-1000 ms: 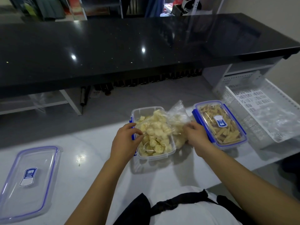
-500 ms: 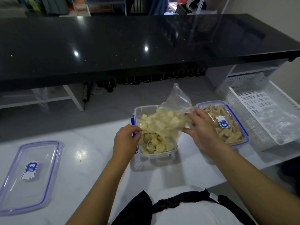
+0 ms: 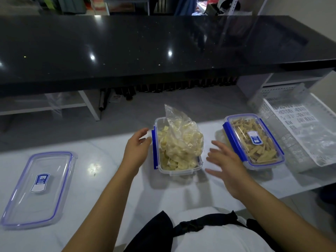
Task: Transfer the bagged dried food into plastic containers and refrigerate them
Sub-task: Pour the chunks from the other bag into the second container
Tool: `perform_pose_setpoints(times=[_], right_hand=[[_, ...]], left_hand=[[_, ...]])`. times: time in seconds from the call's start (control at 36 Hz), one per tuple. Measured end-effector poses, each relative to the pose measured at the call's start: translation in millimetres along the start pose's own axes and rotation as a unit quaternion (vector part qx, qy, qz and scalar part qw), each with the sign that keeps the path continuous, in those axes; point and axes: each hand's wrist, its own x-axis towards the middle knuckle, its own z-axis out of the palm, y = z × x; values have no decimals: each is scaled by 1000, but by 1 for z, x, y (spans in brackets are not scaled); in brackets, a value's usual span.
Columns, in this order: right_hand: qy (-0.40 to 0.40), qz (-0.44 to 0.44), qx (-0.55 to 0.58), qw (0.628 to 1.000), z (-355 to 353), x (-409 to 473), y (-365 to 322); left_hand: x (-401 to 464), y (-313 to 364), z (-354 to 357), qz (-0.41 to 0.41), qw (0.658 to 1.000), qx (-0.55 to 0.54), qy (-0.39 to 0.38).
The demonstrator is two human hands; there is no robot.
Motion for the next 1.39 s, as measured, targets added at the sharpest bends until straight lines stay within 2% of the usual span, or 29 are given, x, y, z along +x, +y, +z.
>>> perform_pose_setpoints(times=[0.08,0.14,0.22,0.33,0.5,0.61,0.69,0.81,0.92,1.0,1.08,1.19,1.28,1.39], right_hand=[[-44,158,119,979,-6,-2,1],[-68,212,163,961,-7,-2,-1],[-73,215,196,954,-8,1,-4],[-58,195,210,956,-9,5,-10],[-27,125,69,989,-21,10,-10],[-49,50,-89,994,-25,14,-13],[-69,-9,-184,980,-23,19,-22],[-55,-130,-287,947,-8,28,-41],[-127,-130,-357,916,13,36,-63],[-153,-143,-409,888,29,41,-69],[-130,-175,-351,910,30,41,-74],[-126,-191,-161,960,12,16,-92],[-132,-183,-70,972,-7,-4,-95],[-167,-170,13,971,-20,-15,-81]], left_hand=[[26,13,3,-26,998,25,-51],[43,21,6,-46,994,32,-91],[62,26,11,-80,986,-10,-148],[60,27,15,-73,989,-12,-125],[6,1,1,-64,996,20,-55],[-50,-16,-10,-59,998,27,-22],[-76,-21,-16,-59,997,37,-23],[-88,-3,-29,44,992,115,-36],[-82,34,-30,117,970,171,-127],[-69,47,-16,167,950,219,-148],[-57,56,-9,195,955,199,-103],[-51,63,-26,192,974,96,-67],[-55,64,-38,156,987,3,-49],[-59,64,-37,158,986,-26,-37]])
